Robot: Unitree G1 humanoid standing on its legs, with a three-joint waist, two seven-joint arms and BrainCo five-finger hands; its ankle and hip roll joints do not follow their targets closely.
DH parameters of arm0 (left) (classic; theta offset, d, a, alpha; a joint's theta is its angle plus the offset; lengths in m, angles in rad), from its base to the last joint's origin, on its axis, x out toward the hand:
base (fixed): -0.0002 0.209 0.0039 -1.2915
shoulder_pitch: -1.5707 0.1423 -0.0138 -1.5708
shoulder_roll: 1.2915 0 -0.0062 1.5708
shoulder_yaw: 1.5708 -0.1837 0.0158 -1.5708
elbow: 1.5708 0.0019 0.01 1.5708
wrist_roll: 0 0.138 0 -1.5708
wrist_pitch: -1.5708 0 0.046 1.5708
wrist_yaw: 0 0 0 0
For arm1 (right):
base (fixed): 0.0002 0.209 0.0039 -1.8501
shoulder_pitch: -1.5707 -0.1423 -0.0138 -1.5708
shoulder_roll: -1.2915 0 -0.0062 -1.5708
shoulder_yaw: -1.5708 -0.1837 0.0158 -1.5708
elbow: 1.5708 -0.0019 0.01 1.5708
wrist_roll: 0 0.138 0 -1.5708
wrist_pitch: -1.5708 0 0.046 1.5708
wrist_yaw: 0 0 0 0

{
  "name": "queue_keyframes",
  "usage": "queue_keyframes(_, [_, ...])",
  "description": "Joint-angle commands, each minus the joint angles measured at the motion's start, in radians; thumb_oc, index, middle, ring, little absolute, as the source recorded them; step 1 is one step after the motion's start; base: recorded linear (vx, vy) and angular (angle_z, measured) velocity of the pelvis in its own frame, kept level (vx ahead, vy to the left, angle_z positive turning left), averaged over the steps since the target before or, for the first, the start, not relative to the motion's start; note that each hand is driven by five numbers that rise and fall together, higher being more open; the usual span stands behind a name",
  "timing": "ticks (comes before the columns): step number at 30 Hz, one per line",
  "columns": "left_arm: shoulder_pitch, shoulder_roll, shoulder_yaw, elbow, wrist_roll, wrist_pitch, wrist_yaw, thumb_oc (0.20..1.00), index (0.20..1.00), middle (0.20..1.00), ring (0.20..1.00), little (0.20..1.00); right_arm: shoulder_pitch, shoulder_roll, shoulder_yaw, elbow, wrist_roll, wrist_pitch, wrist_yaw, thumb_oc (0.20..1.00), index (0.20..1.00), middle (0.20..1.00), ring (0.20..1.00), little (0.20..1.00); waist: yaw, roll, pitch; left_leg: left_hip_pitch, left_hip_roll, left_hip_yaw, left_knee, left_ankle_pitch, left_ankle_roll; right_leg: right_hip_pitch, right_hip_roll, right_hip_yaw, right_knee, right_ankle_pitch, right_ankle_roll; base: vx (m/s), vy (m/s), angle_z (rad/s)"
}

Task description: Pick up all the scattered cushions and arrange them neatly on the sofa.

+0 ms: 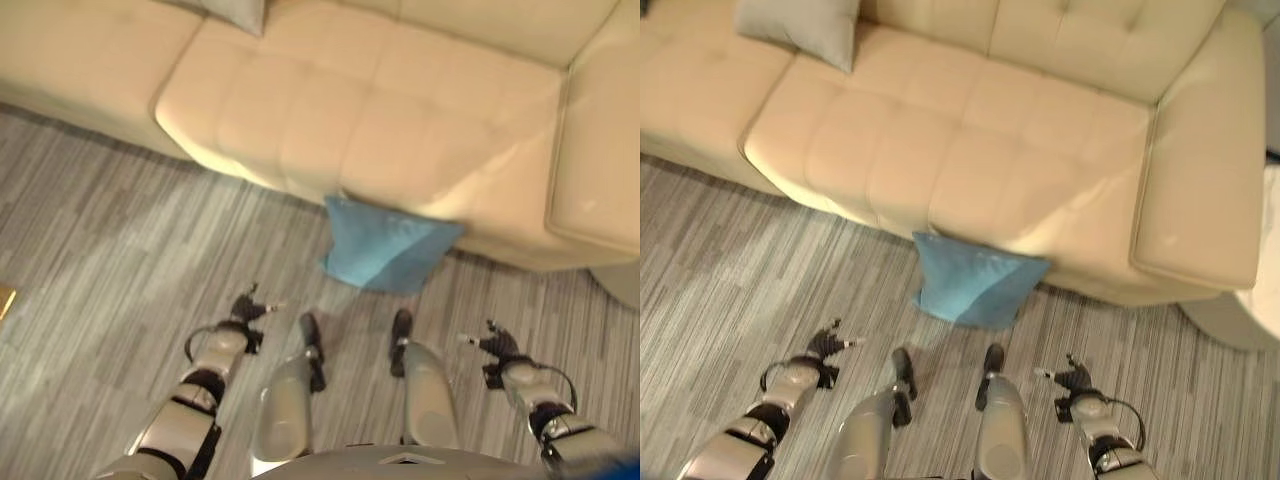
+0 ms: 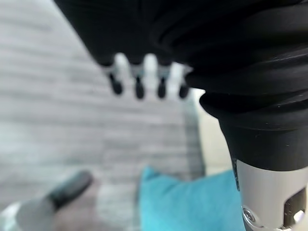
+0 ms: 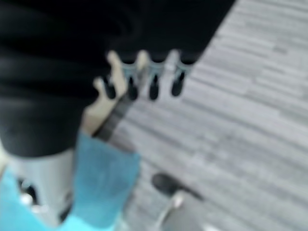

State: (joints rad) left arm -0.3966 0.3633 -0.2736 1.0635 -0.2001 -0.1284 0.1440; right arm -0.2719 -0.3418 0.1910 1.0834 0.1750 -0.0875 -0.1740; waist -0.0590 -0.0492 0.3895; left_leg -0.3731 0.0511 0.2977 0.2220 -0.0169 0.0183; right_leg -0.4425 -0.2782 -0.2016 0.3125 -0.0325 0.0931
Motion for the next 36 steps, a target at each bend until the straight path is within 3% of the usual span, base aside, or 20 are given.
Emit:
queue_keyframes(1, [0.024, -0.006, 0.001, -0.028, -0.062, -0.051, 0.05, 1.0, 1.0, 1.0, 1.0, 1.0, 0.013, -0.029, 0.008, -0.037, 0.05, -0.04, -0.067, 1.0, 1.0, 1.0, 1.0, 1.0, -0.003, -0.011, -0.068, -0.077, 0.058, -0.05, 0.101, -0.073, -0.065, -0.001, 0.016, 0.014, -0.054, 0.046, 0.039, -0.16, -0.018, -0.25])
queue_keyframes(11, [-0.197, 0.024, -0.02, -0.066, -0.189, -0.092, 0.155, 1.0, 1.0, 1.0, 1.0, 1.0, -0.176, -0.045, 0.01, -0.175, 0.095, -0.094, -0.222, 1.0, 1.0, 1.0, 1.0, 1.0, -0.046, 0.016, -0.042, -0.413, 0.093, -0.048, 0.215, -0.059, -0.055, -0.354, 0.006, 0.063, 0.065, 0.062, 0.044, -0.08, 0.006, -0.1])
queue_keyframes(18, [-0.38, 0.069, -0.029, -0.036, -0.248, -0.103, 0.198, 1.0, 1.0, 1.0, 1.0, 1.0, -0.353, -0.08, 0.019, -0.225, 0.115, -0.131, -0.303, 1.0, 1.0, 1.0, 1.0, 1.0, -0.061, 0.042, -0.048, -0.667, 0.121, -0.074, 0.323, -0.073, -0.045, -0.611, -0.003, 0.102, 0.187, 0.043, 0.039, 0.01, 0.018, -0.1])
queue_keyframes(20, [-0.491, 0.101, -0.041, -0.002, -0.265, -0.097, 0.211, 1.0, 1.0, 1.0, 1.0, 1.0, -0.453, -0.098, 0.039, -0.236, 0.119, -0.14, -0.335, 1.0, 1.0, 1.0, 1.0, 1.0, -0.067, 0.049, -0.051, -0.786, 0.119, -0.087, 0.387, -0.091, -0.034, -0.736, 0.004, 0.123, 0.259, 0.022, 0.032, 0.08, 0.032, -0.04])
queue_keyframes(31, [-0.674, 0.144, -0.091, 0.018, -0.319, -0.091, 0.2, 1.0, 1.0, 1.0, 1.0, 1.0, -0.606, -0.138, 0.067, -0.258, 0.14, -0.161, -0.367, 1.0, 1.0, 1.0, 1.0, 1.0, -0.081, 0.05, -0.083, -1.05, 0.107, -0.101, 0.551, -0.145, -0.002, -1.033, 0.028, 0.189, 0.424, -0.025, 0.015, 0.09, 0.026, -0.02])
queue_keyframes(36, [-0.726, 0.151, -0.113, 0.0, -0.341, -0.093, 0.203, 1.0, 1.0, 1.0, 1.0, 1.0, -0.633, -0.161, 0.067, -0.274, 0.147, -0.163, -0.372, 1.0, 1.0, 1.0, 1.0, 1.0, -0.084, 0.048, -0.086, -1.117, 0.109, -0.105, 0.59, -0.155, 0.002, -1.104, 0.03, 0.206, 0.461, -0.028, 0.017, 0.05, 0.018, -0.04])
